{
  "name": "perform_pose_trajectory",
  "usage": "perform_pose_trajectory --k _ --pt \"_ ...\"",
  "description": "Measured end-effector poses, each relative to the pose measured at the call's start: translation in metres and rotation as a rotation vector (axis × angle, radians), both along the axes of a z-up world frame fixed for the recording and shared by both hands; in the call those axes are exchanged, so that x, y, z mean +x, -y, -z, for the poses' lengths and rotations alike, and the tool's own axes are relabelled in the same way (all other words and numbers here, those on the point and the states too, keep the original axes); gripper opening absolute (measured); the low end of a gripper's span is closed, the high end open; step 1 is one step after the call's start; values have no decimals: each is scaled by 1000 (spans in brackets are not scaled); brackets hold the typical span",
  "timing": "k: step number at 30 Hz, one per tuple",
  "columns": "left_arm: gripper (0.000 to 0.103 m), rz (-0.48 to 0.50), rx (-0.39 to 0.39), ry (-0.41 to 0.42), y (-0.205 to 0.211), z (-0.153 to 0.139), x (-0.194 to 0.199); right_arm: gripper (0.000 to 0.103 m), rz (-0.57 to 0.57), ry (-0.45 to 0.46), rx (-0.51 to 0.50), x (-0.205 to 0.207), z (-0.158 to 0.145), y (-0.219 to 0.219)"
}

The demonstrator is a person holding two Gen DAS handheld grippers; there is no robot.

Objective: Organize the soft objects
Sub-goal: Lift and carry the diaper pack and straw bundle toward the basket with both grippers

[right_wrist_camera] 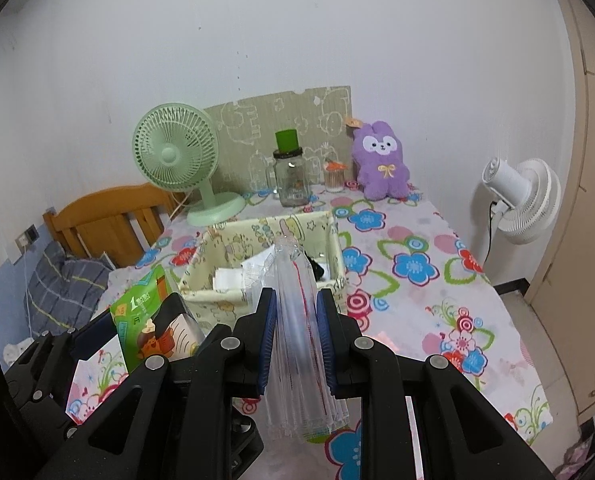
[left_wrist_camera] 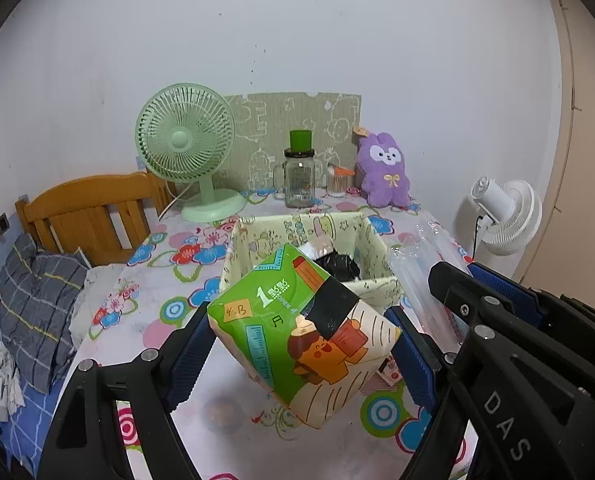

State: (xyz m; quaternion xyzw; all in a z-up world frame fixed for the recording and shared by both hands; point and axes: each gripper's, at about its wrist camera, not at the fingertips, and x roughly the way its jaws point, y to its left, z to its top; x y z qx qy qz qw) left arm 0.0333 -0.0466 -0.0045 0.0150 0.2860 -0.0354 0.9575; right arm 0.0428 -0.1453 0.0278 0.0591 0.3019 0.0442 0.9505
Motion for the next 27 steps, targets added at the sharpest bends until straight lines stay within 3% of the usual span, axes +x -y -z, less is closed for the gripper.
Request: perform_pose_trajectory --k 11,27 --pt "85 -4 -4 24 -5 -14 10 24 -12 27 3 10 -14 -3" --pt "85 -22 -17 0 -11 -10 52 24 -32 10 -10 55 -8 -12"
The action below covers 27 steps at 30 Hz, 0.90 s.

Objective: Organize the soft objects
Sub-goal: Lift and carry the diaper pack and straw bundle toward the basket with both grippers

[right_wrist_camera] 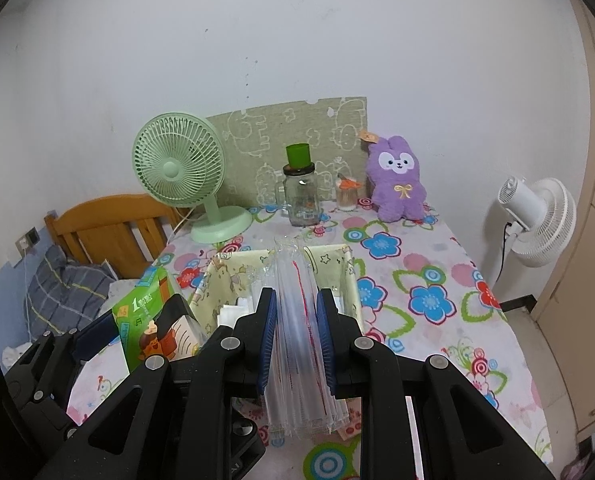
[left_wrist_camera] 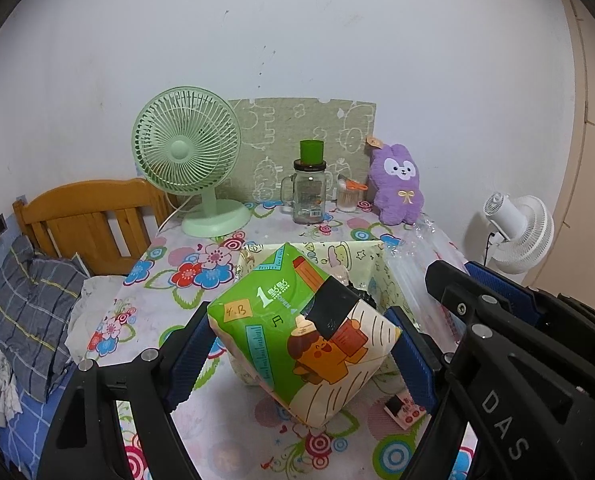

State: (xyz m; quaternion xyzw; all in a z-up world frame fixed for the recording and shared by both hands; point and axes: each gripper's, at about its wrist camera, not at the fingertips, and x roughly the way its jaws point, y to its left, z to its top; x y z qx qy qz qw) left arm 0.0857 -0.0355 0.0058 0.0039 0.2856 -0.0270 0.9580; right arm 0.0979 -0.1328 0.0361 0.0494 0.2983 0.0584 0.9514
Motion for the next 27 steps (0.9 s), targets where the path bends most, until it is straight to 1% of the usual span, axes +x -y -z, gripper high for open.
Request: perform_pose_trajectory --k 13,27 --pt "85 -1 -2 -24 0 8 38 24 0 -22 0 40 9 0" --pt "85 -5 -6 -39 -3 18 70 24 -3 -37 -3 75 20 -3"
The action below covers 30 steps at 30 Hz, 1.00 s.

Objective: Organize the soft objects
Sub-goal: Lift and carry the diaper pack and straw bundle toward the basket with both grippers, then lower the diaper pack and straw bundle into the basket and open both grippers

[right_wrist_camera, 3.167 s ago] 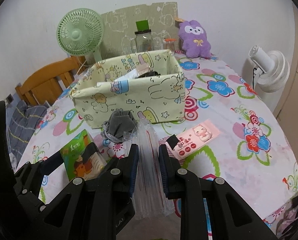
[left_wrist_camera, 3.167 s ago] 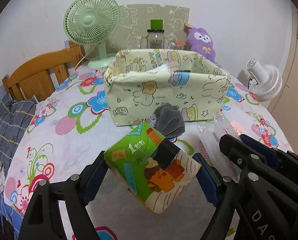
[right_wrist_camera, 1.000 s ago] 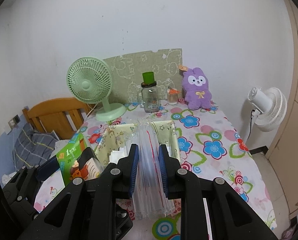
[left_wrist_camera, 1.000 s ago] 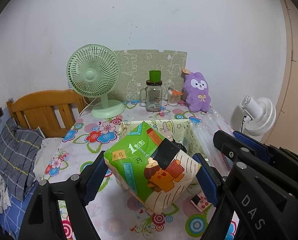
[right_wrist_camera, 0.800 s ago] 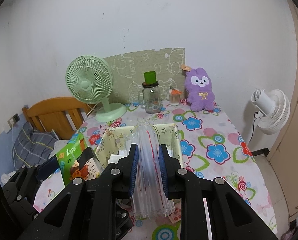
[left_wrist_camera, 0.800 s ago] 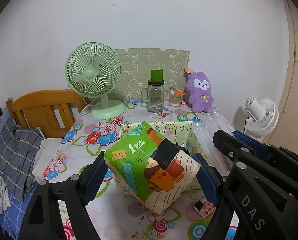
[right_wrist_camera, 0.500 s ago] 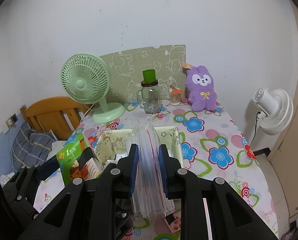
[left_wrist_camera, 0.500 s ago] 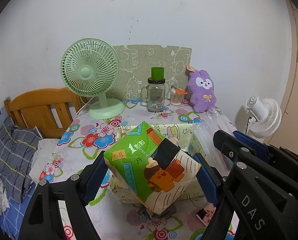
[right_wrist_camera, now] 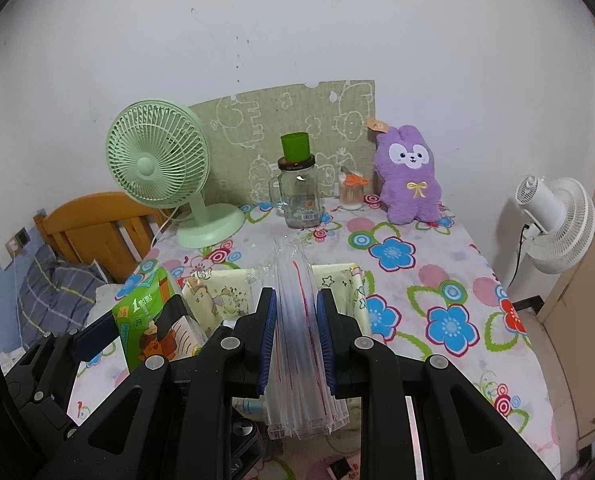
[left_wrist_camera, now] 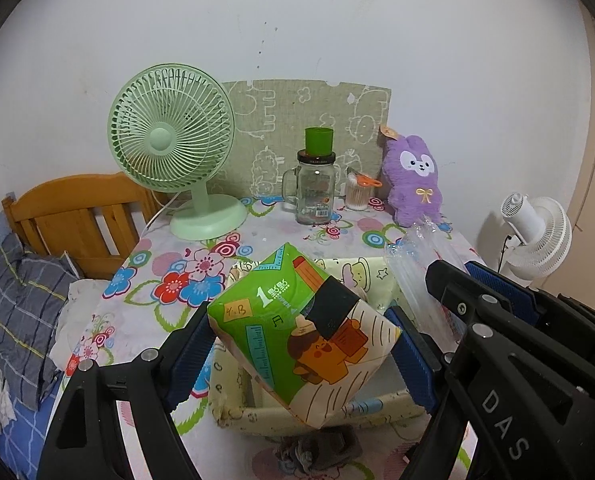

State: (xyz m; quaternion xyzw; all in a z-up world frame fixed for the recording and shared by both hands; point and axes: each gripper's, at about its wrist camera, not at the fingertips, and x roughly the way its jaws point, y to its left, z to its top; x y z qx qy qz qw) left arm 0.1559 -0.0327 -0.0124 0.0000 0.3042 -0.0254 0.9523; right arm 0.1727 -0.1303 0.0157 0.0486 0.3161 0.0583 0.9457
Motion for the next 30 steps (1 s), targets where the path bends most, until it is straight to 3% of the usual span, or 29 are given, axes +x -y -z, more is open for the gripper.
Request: perform_pose_trajectory --k 21,30 --pt "85 34 -52 -80 -3 30 47 24 -30 -45 20 47 29 -2" --pt "95 45 -46 -124 -6 44 56 24 -47 -92 36 61 46 -5"
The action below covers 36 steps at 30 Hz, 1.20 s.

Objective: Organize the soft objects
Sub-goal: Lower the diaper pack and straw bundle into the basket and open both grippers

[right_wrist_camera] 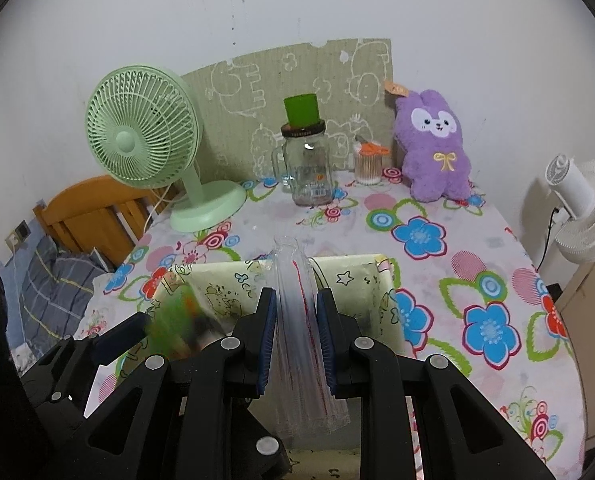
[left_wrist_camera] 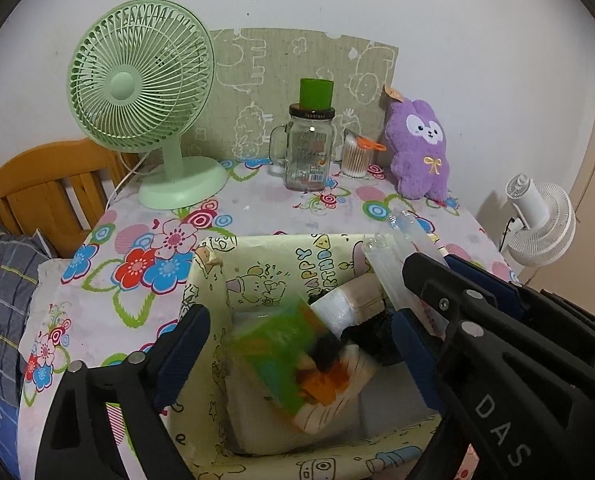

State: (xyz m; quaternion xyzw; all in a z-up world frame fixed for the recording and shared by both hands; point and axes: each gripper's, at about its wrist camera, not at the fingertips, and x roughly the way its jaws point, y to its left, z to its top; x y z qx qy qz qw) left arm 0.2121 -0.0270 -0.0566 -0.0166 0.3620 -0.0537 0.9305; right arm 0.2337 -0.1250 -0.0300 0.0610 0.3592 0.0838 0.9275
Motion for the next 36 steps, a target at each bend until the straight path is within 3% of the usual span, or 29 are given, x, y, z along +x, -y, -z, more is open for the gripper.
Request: perform_pose_trajectory --k 14,17,19,20,36 --pt "98 1 -10 -13 -5 4 2 24 -50 -7 20 9 7 -10" --pt "98 1 -3 -10 -5 3 0 37 -57 -15 23 9 7 -9" --pt "98 3 -4 -3 -5 1 -2 60 -53 -6 28 6 6 -9" --pt "98 2 -3 1 -5 0 -3 63 -51 -2 30 4 5 -8" --pt "98 4 17 59 4 -24 -35 77 -28 42 33 -27 -21 3"
